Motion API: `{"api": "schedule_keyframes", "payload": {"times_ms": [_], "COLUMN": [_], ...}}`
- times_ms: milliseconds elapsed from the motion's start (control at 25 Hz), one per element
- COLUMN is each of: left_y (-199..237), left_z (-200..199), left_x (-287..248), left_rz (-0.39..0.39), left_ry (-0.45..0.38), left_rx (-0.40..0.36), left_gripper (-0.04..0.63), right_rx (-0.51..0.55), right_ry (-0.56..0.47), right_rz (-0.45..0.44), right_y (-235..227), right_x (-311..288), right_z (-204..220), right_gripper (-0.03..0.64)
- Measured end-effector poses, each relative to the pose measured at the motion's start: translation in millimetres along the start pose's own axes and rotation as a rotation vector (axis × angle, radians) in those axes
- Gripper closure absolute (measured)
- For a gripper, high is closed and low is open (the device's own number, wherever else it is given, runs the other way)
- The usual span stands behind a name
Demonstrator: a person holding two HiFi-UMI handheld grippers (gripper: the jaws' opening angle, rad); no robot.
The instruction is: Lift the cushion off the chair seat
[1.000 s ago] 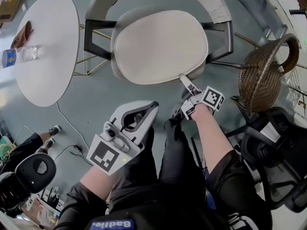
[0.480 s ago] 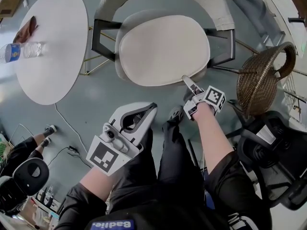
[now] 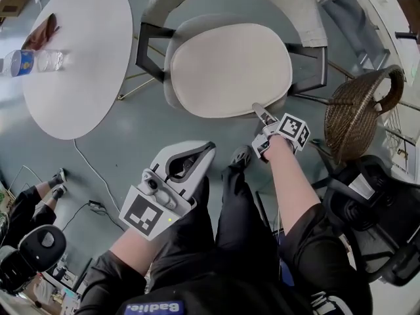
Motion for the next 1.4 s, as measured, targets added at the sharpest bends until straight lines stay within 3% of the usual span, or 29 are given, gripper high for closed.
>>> {"api": "schedule_keyframes", "payload": {"times_ms": [120, 160, 240, 600, 1160, 1400], "left_y": [-2.4, -3.9, -7.3, -31.8, -76.3, -98.0], "left_z": [-1.7, -2.9, -6.4, -29.8, -90.2, -116.5], "left_x": [3.7, 5.2, 8.2, 19.8, 38.4, 43.3], "left_rz": [0.003, 0.004, 0.006, 0.001, 0.011, 0.027], "left_ry": [0.001, 0.001, 0.001, -0.001, -0.041, -0.057], "left_rx": [0.000, -0.001, -0.003, -0.018, -0.079, -0.094], "left_gripper": [0.583, 0.583, 0.583, 0.583, 0.583, 0.583], "right_rx": [0.025, 0.038, 0.054, 0.114, 0.503, 0.563], "right_ry": [-0.013, -0.026, -0.056, -0.083, -0.128, -0.142], "right_rz": [-0.010, -0.029, -0.068, -0.176, -0.165, -0.215], "right_y": [1.5, 4.0, 11.1, 43.8, 143.1, 181.4], "right_x": [2.4, 3.5, 5.0, 22.0, 120.1, 160.2], "right_z": [1.8, 2.7, 3.3, 13.6, 27.0, 35.7], "right_gripper": [0.480, 0.533, 0.558, 0.578, 0.586, 0.586]}}
Point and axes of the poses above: the fingertips, and each gripper's own axes: x backward along the fingers, y to its left, z out of its underside, the point moved 10 cm from there along x, backward along the fingers, and after that the axes turned 13 degrees about y, right-handed, at the moved point
